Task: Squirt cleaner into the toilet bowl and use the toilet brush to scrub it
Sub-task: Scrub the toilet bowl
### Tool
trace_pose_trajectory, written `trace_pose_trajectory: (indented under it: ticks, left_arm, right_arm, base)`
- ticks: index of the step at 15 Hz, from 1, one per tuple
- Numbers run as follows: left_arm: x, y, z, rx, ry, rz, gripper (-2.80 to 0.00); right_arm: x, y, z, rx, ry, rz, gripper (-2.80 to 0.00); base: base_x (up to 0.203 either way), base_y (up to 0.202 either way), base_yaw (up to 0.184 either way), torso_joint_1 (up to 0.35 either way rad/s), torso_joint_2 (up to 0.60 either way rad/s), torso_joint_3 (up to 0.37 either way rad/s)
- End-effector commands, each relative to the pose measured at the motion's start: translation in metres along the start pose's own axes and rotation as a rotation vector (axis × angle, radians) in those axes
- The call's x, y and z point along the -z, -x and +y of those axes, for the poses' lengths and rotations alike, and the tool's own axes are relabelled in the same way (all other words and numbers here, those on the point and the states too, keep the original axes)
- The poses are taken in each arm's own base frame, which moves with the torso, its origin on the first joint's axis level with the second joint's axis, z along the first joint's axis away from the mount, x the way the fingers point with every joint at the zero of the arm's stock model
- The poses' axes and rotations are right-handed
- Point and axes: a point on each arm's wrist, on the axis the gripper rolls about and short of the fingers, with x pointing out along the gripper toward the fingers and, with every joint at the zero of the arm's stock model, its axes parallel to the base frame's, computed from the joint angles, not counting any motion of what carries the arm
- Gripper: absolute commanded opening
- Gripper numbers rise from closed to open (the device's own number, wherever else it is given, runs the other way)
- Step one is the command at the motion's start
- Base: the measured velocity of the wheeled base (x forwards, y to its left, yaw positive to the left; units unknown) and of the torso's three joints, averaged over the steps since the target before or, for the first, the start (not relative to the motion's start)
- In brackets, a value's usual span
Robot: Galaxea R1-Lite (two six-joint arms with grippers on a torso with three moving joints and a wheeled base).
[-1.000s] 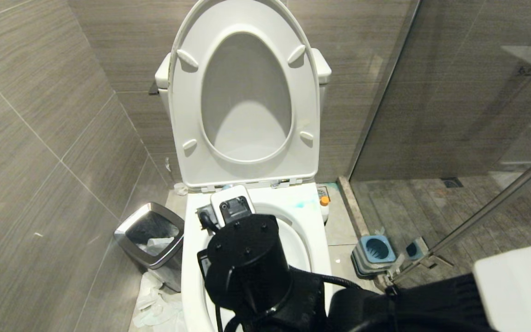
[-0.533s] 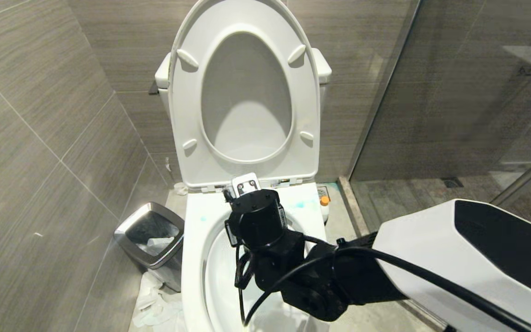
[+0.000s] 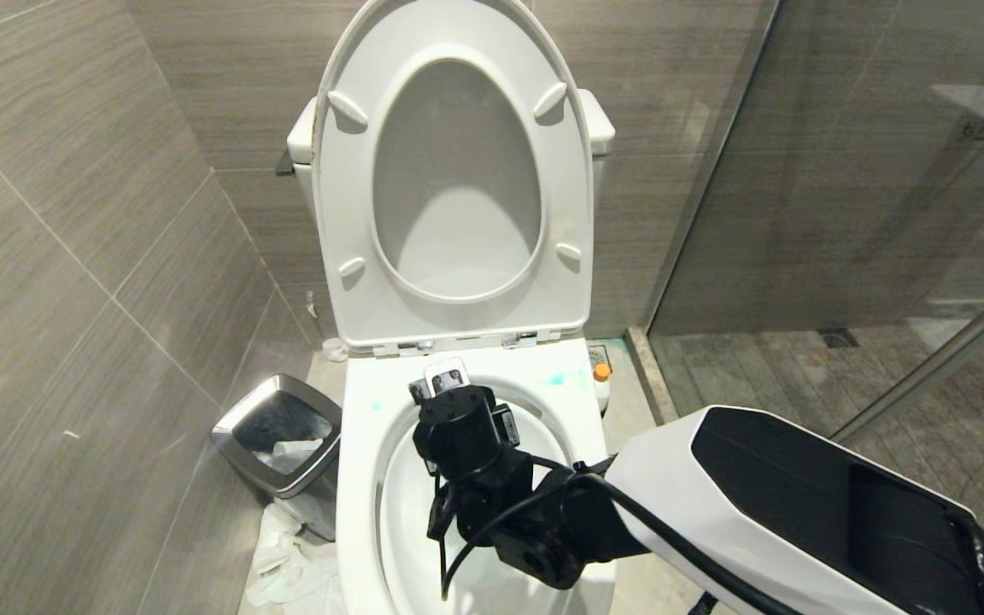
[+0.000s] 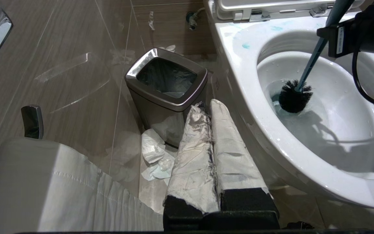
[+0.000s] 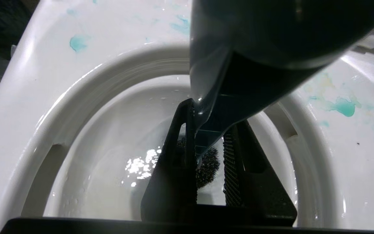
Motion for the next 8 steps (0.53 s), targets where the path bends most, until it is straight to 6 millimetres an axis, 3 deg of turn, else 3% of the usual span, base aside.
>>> trace_pose_trajectory:
  ticks: [1, 4, 8]
  left_arm:
    - [0.0, 0.0, 0.0, -0.001, 0.0, 0.001, -2.8]
    - [0.0, 0.0, 0.0, -0.001, 0.0, 0.001, -2.8]
    - [0.0, 0.0, 0.0, -0.001, 0.0, 0.001, -2.8]
  right_arm:
    - [-0.029, 0.012, -0.008, 0.002, -0.021, -0.052, -2.8]
    - [-0.087, 0.047, -0.03, -0.006, -0.075, -0.131, -2.8]
    - [-0.152, 0.116, -0.062, -0.044, -0.115, -0.188, -2.8]
  base:
    - [0.0, 0.0, 0.0, 0.0, 0.0, 0.0]
    - [0.0, 0.0, 0.0, 0.0, 0.0, 0.0]
    - [0.0, 0.0, 0.0, 0.0, 0.0, 0.0]
